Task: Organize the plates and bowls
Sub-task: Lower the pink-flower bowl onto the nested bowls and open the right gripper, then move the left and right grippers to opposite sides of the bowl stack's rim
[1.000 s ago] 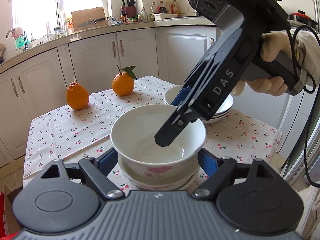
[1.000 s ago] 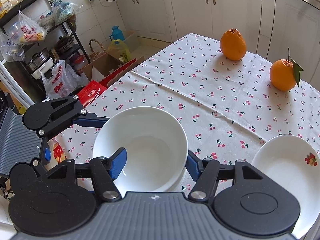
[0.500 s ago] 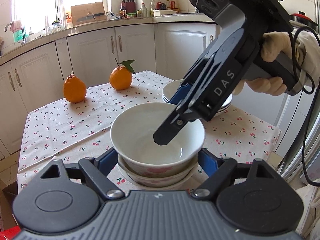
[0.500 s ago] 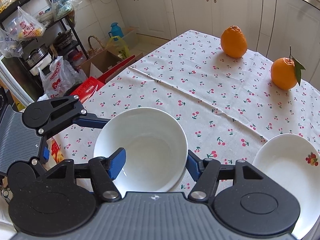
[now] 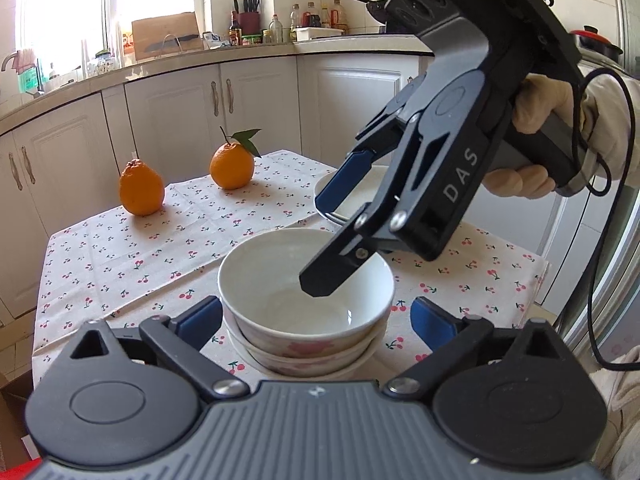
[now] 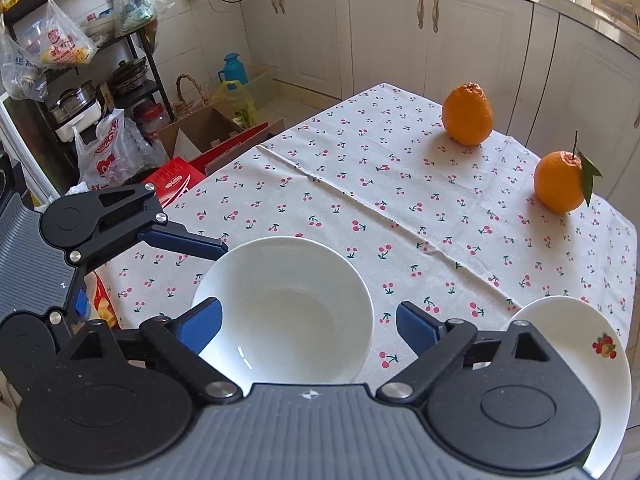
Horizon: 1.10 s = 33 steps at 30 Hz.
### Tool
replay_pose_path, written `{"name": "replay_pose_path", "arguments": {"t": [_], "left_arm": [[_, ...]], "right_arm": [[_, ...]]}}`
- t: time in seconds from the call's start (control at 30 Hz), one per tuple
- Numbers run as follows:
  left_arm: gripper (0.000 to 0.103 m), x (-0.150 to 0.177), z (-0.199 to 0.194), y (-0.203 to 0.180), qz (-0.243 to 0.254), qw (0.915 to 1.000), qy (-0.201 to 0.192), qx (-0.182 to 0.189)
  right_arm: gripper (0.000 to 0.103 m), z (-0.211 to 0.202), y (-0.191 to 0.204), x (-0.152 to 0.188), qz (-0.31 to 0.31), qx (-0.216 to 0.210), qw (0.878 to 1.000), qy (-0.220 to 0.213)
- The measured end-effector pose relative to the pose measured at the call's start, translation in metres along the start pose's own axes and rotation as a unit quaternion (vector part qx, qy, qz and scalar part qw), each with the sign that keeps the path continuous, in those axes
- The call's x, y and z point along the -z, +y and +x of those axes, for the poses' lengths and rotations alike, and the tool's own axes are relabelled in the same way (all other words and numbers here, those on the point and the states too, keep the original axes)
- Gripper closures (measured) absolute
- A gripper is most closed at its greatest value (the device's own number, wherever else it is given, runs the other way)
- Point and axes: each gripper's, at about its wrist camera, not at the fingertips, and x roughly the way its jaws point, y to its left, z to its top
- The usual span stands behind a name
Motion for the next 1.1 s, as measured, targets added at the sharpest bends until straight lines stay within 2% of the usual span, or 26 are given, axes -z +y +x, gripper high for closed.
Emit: {"name": "replay_pose_path", "arguments": {"t": [0.03, 0.17, 0.33, 0.57, 0.73, 0.83, 1.0, 1.1], "left_arm": [[0.003, 0.000, -0.002, 0.000, 0.001, 1.0000, 0.000, -0.003], [0.003, -0.003, -0.011, 0.001, 0.002, 0.9998, -0.004, -0.019], [0.000, -0.009, -0.032, 0.005, 0.002, 0.9989, -0.028, -0.037], [0.000, -0.001, -0.041, 0.006, 0.005, 0.9988, -0.013, -0.046], [0.000, 0.017, -0.035, 0.010, -0.013, 0.9983, -0.006, -0.057], [0.000, 0.025, -0.027, 0.015, -0.023, 0.9971, -0.001, -0.072], [0.000, 0.036, -0.003, 0.018, -0.003, 0.9973, 0.054, -0.049], [0.001, 0.040, 0.010, 0.019, 0.004, 0.9971, 0.072, -0.027]], "right_arm": [[0.000, -0.001, 0.003, 0.000, -0.008, 0.007, 1.000, -0.003], [0.000, -0.011, 0.013, 0.003, -0.031, 0.021, 0.999, -0.017], [0.000, -0.030, 0.025, 0.008, -0.054, 0.048, 0.996, -0.043], [0.000, -0.062, 0.043, 0.028, -0.092, 0.083, 0.988, -0.087], [0.000, -0.055, 0.057, 0.060, -0.135, 0.118, 0.982, -0.064], [0.000, -0.042, 0.058, 0.078, -0.149, 0.114, 0.981, -0.043], [0.000, -0.017, 0.049, 0.094, -0.139, 0.102, 0.985, -0.026], [0.000, -0.002, 0.041, 0.095, -0.126, 0.084, 0.988, -0.016]]}}
